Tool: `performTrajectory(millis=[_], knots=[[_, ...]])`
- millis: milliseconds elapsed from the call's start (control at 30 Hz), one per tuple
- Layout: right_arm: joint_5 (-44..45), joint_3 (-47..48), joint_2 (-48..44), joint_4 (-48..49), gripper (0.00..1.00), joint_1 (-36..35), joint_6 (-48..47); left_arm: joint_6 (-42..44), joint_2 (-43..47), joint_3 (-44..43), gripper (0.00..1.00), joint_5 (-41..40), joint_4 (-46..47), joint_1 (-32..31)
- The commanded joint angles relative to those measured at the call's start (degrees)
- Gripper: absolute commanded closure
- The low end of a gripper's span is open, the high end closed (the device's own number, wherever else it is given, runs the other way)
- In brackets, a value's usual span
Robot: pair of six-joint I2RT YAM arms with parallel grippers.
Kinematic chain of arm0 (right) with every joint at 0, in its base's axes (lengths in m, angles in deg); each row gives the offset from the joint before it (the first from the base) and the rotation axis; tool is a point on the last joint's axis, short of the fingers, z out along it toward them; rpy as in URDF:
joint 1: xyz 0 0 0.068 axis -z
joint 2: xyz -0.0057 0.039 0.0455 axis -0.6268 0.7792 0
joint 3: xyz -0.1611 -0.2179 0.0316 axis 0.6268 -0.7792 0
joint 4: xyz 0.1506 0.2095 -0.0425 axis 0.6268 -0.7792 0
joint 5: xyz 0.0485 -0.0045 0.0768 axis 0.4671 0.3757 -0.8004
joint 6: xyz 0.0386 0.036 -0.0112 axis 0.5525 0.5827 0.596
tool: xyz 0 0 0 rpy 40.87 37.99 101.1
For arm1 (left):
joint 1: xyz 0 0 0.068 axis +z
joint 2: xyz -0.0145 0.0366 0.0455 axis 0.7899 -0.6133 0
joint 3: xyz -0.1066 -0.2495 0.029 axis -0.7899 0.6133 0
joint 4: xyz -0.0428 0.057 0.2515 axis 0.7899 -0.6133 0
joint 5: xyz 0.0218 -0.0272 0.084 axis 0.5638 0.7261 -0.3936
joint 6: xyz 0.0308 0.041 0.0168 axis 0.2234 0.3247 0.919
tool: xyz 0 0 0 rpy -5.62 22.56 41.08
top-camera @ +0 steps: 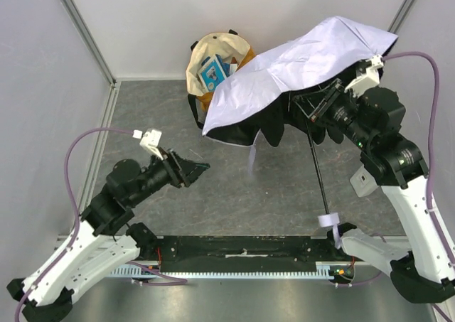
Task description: Put away the umbrella
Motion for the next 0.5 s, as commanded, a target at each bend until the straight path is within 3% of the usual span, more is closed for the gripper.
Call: performTrajectory(millis=[0, 100, 233, 367, 467], knots=[[11.4, -9.3, -4.8, 16.1, 1.00, 0.4, 6.9, -7.9, 2.0, 2.2, 0.32, 15.3, 17.6, 0.1], [10.5, -20.7, -8.6, 35.5, 1.00, 0.3, 12.6, -15.3, -5.7, 1.9, 0.36, 27.3, 31.0, 0.1], [1.2, -29.4, -7.1, 64.1, 1.00, 0.2, 17.1, -18.4, -18.3, -2.0, 0.21, 37.6, 42.6, -1.3], [-2.3, -36.3, -5.3, 84.0, 1.00, 0.2, 24.6, -14.4, -25.7, -5.9, 0.21, 33.2, 42.1, -8.2], [-0.5, -38.6, -6.1, 87.2, 1.00, 0.0, 24.6, -13.7, -30.8, -8.2, 0.27, 30.5, 43.1, -11.7]])
